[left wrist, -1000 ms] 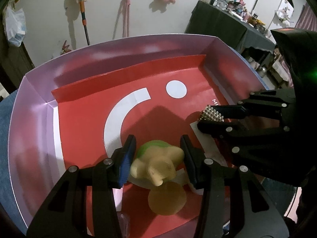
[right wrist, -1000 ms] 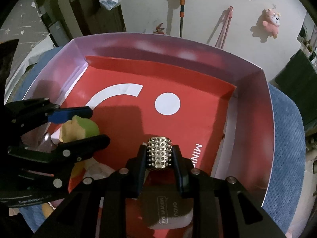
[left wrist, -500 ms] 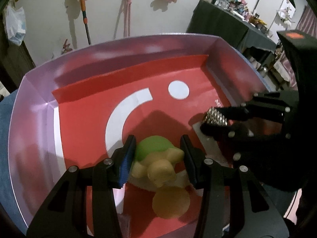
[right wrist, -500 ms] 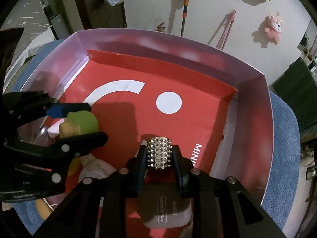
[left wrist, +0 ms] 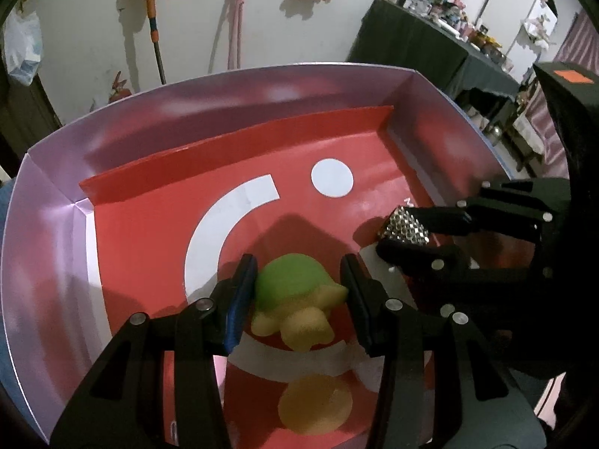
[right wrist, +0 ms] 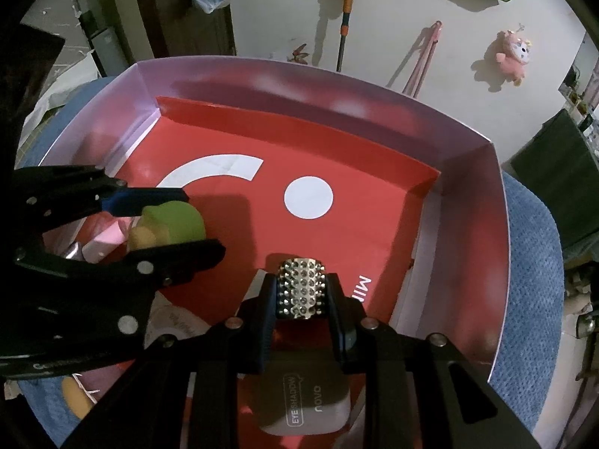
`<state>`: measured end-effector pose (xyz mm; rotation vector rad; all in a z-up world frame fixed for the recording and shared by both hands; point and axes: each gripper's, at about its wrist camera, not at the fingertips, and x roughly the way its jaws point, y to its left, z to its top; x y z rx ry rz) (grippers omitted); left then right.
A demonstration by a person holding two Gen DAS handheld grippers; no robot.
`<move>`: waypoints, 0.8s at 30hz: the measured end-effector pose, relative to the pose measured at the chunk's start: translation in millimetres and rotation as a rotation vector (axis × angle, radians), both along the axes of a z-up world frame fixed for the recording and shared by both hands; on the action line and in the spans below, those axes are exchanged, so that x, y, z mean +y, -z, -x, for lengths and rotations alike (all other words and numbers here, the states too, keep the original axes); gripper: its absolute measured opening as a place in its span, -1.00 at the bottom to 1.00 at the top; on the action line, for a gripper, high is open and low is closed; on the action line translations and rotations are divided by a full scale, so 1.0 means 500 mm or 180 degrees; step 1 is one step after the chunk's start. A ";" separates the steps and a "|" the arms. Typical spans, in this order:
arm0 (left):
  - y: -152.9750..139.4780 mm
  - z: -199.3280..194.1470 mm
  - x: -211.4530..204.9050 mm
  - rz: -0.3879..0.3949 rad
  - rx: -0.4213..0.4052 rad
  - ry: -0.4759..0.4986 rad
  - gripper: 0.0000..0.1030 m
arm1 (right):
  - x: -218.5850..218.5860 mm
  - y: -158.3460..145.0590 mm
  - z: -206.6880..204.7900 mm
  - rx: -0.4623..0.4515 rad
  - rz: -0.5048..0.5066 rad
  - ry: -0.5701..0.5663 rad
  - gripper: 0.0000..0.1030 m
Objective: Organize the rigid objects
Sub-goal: 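Open both tools to release the turtle toy and roller in the box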
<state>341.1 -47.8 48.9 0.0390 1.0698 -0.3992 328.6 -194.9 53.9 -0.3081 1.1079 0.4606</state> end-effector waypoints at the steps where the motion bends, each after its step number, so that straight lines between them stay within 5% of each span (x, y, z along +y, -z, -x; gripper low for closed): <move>1: 0.001 0.001 0.000 -0.0003 0.0006 0.0006 -0.14 | 0.000 0.000 0.000 -0.0001 0.0010 -0.0008 -0.46; 14: 0.001 0.004 0.006 0.0052 0.0046 -0.0025 -0.12 | 0.002 0.000 0.000 0.0003 0.0021 -0.0042 -0.27; 24: -0.017 0.018 0.024 0.0201 -0.0044 -0.0064 0.19 | 0.003 -0.001 0.006 0.0001 0.0018 -0.0024 -0.05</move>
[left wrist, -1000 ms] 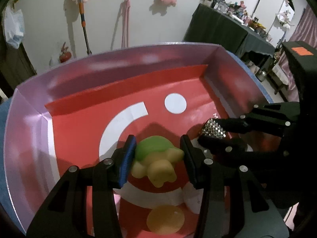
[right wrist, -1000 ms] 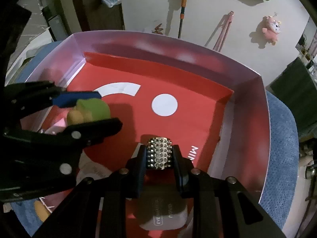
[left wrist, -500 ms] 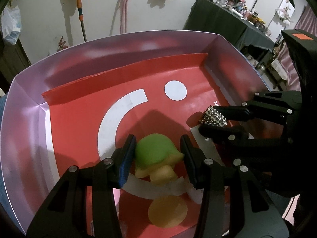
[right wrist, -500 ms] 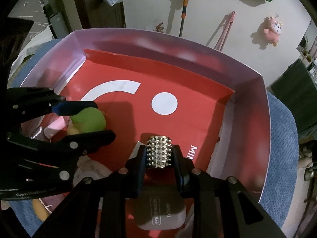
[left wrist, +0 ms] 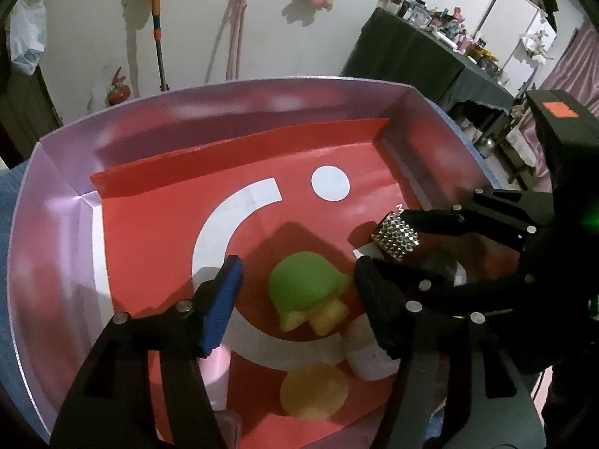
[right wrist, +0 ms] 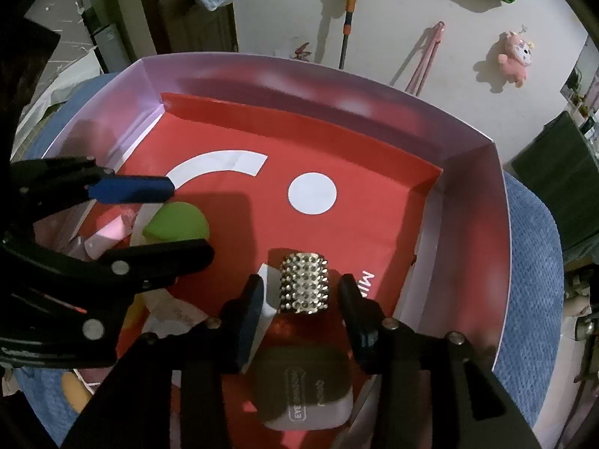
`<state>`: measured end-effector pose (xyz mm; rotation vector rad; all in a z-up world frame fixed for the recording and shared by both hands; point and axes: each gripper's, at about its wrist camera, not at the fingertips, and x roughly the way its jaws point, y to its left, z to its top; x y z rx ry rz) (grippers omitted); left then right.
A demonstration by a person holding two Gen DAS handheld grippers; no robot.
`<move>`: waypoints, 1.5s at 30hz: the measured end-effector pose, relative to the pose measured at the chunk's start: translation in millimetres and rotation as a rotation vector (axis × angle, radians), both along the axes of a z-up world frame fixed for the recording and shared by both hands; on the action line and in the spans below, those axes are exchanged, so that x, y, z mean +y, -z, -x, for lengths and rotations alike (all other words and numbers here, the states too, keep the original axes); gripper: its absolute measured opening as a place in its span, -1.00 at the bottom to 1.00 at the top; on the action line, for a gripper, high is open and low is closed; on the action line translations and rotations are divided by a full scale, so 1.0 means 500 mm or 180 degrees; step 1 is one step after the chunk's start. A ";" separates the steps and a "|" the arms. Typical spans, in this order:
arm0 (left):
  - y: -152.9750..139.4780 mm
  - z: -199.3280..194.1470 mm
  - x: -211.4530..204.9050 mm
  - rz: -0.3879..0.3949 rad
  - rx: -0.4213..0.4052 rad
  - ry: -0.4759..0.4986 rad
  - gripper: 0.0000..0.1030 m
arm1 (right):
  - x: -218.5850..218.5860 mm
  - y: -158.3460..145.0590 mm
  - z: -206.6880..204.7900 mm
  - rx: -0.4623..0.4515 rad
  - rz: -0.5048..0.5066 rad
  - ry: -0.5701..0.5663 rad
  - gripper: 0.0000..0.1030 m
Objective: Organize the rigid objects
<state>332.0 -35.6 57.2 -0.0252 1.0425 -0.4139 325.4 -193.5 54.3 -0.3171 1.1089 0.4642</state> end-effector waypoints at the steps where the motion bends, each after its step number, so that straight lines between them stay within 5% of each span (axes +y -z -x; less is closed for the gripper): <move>1: -0.004 0.005 0.001 -0.0003 -0.0023 -0.0004 0.21 | 0.002 -0.001 0.004 -0.0011 0.0009 -0.0010 0.00; 16: -0.078 0.124 0.048 0.0111 -0.0385 -0.0140 0.46 | -0.026 -0.083 0.091 -0.0335 -0.0097 0.0041 0.40; 32: -0.156 0.376 0.086 0.0250 -0.1352 -0.0299 0.80 | -0.103 -0.224 0.353 -0.1165 -0.0674 0.0312 1.00; 45: -0.089 0.493 0.110 0.0152 -0.1536 -0.0647 0.82 | -0.091 -0.130 0.507 -0.1311 -0.0852 0.0524 1.00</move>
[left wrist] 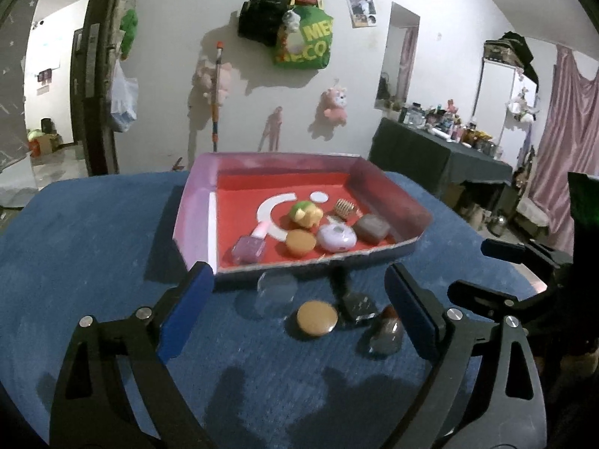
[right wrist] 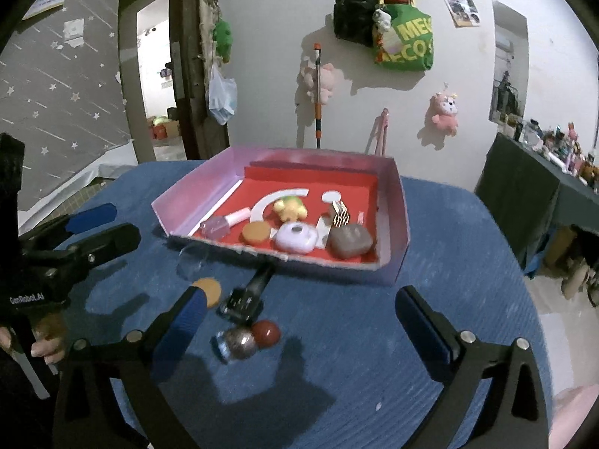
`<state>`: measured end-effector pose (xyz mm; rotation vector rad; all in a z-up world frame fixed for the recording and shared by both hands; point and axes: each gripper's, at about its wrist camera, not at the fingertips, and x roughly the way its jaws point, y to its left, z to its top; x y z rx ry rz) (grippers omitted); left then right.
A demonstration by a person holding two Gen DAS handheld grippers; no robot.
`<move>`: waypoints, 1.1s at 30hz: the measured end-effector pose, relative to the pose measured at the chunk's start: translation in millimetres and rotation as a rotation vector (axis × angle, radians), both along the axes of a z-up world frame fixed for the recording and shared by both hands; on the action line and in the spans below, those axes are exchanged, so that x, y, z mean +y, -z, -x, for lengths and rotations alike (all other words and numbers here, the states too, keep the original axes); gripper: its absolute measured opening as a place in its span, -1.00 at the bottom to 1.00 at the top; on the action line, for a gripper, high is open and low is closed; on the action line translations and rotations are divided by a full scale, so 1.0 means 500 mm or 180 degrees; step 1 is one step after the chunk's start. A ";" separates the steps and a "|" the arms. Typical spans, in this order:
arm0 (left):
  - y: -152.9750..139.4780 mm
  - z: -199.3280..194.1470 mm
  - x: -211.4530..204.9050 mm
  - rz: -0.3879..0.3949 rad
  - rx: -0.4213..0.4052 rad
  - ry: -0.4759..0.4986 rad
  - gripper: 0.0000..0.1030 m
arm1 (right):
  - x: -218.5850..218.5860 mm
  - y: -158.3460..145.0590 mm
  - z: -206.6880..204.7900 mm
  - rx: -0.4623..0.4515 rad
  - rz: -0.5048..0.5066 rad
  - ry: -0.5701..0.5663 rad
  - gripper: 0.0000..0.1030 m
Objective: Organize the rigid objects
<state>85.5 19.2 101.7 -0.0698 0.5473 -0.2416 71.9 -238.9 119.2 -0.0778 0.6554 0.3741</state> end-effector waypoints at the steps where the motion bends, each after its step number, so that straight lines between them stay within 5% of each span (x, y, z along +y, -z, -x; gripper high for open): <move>1: 0.008 0.005 0.001 -0.0010 0.0013 -0.0037 0.82 | 0.001 0.007 0.004 0.0001 -0.0017 0.0012 1.00; 11: 0.086 -0.001 0.002 -0.0136 0.0316 -0.0256 0.82 | 0.012 0.094 -0.005 0.0210 -0.0028 0.0101 1.00; 22: 0.095 -0.011 0.036 -0.0154 0.0439 -0.0389 0.82 | 0.054 0.137 -0.046 0.0636 -0.0038 -0.0104 1.00; 33: 0.102 -0.027 0.029 -0.0207 0.0560 -0.0303 0.82 | 0.086 0.167 -0.070 0.0769 0.0378 -0.0076 1.00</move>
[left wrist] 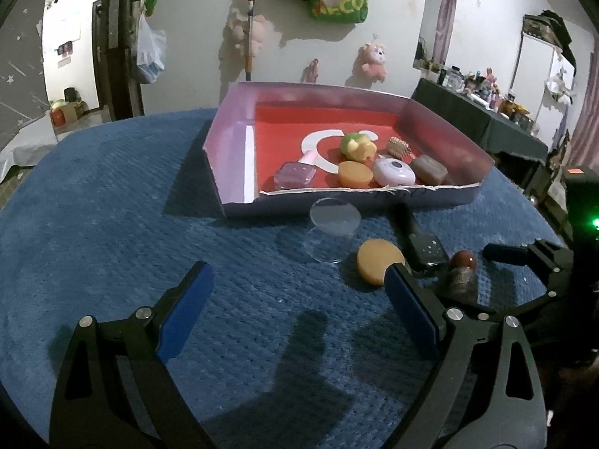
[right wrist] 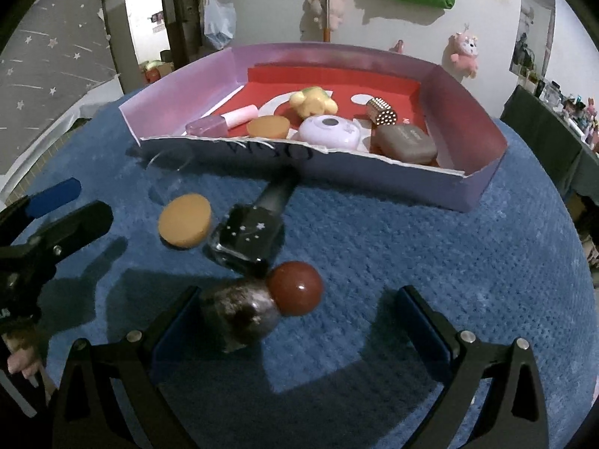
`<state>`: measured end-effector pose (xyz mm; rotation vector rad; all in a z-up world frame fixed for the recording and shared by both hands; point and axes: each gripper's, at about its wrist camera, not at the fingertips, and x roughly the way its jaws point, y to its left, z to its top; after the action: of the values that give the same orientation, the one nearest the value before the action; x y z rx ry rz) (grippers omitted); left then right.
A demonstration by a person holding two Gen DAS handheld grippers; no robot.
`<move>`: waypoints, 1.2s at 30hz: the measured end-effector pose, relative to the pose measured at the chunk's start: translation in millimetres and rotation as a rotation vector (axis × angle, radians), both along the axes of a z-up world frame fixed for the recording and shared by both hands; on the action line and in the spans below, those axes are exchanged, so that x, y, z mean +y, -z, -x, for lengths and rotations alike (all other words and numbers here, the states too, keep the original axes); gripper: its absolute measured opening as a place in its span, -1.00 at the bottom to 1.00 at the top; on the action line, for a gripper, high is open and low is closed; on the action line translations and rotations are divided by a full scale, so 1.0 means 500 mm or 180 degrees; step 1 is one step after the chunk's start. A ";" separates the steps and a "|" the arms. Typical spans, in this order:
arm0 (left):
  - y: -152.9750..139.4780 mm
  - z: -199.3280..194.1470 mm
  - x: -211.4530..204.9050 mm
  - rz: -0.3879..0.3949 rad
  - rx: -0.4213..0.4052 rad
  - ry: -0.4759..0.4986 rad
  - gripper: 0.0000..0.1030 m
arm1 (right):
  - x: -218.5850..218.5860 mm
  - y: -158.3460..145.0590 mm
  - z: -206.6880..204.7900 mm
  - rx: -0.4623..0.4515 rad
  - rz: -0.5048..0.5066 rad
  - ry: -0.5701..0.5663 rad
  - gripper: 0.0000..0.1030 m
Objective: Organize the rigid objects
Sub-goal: 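Move the left tool to the tan round sponge while the right approaches the red-capped glitter bottle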
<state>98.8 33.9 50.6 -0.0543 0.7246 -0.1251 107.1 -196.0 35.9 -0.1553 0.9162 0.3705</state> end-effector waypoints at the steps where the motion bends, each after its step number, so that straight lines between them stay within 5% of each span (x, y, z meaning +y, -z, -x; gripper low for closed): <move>1: 0.000 -0.001 -0.002 -0.0003 0.0007 0.0012 0.82 | -0.004 -0.001 0.002 0.0000 0.0012 -0.0022 1.00; 12: 0.009 -0.021 -0.035 -0.0107 0.0147 0.0159 0.82 | -0.120 -0.029 0.024 -0.0023 -0.0136 0.0157 1.00; 21: 0.014 -0.049 -0.058 -0.0174 0.0262 0.0334 0.82 | -0.070 -0.012 0.024 0.0008 -0.0113 -0.0004 0.95; 26: 0.015 -0.057 -0.076 -0.0198 0.0275 0.0468 0.79 | -0.058 -0.011 0.015 -0.0028 -0.0079 -0.0006 0.55; 36: 0.027 -0.080 -0.098 -0.0218 0.0353 0.0554 0.37 | -0.060 -0.017 0.011 -0.0071 -0.0236 -0.0084 0.04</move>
<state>139.1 -15.0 37.1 0.0679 0.8436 -0.2649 101.5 -226.1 44.2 -0.1036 0.8779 0.4259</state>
